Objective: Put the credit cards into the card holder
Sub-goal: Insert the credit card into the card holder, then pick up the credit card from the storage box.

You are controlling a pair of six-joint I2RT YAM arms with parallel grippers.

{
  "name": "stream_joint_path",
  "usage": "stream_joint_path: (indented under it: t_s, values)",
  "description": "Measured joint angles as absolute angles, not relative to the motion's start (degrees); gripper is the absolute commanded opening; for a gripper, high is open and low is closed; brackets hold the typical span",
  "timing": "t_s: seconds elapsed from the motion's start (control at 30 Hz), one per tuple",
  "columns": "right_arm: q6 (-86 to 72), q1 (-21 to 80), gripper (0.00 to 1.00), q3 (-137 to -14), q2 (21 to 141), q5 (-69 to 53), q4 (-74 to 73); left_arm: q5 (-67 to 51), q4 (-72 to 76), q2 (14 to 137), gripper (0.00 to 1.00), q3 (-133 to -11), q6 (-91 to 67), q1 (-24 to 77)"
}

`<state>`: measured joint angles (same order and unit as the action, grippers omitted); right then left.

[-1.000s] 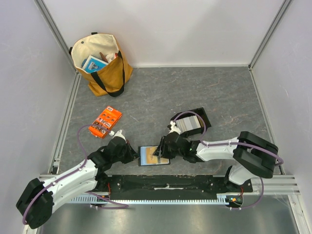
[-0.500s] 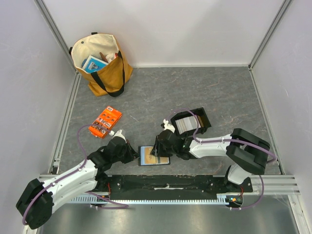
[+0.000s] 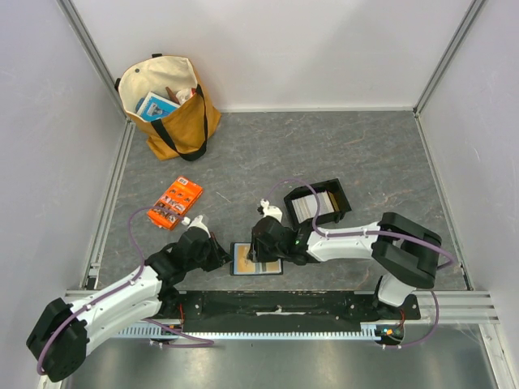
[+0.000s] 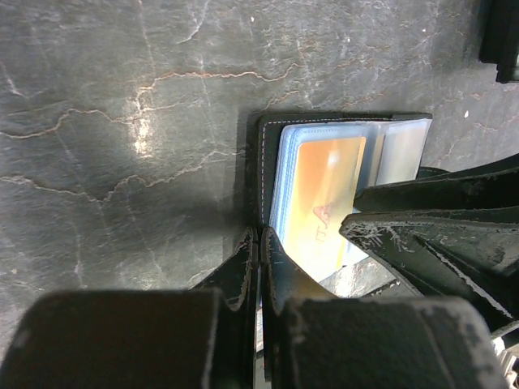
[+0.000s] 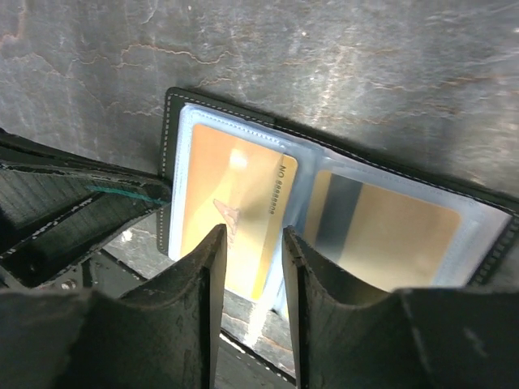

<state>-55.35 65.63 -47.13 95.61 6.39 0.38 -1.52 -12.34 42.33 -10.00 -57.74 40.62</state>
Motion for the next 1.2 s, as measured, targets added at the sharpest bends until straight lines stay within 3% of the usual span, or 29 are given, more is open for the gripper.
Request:
stream_joint_path:
  t_s: [0.23,0.43,0.7,1.2]
  values:
    - [-49.45,63.79,0.5,-49.5,85.49,14.92,-9.93,-1.56,-12.32,40.45,0.02,-10.0,-57.74,40.64]
    - [-41.23,51.92,0.54,-55.18,79.33,21.91,-16.51,-1.63,-12.32,40.05,0.02,-10.0,-57.74,40.62]
    - [-31.35,36.75,0.56,-55.59,83.42,24.14,-22.9,-1.78,-11.77,40.05,0.02,-10.0,-57.74,40.62]
    - [-23.16,26.87,0.6,-55.77,90.15,19.11,-22.5,-2.09,-10.68,40.99,0.02,-10.0,-57.74,40.62]
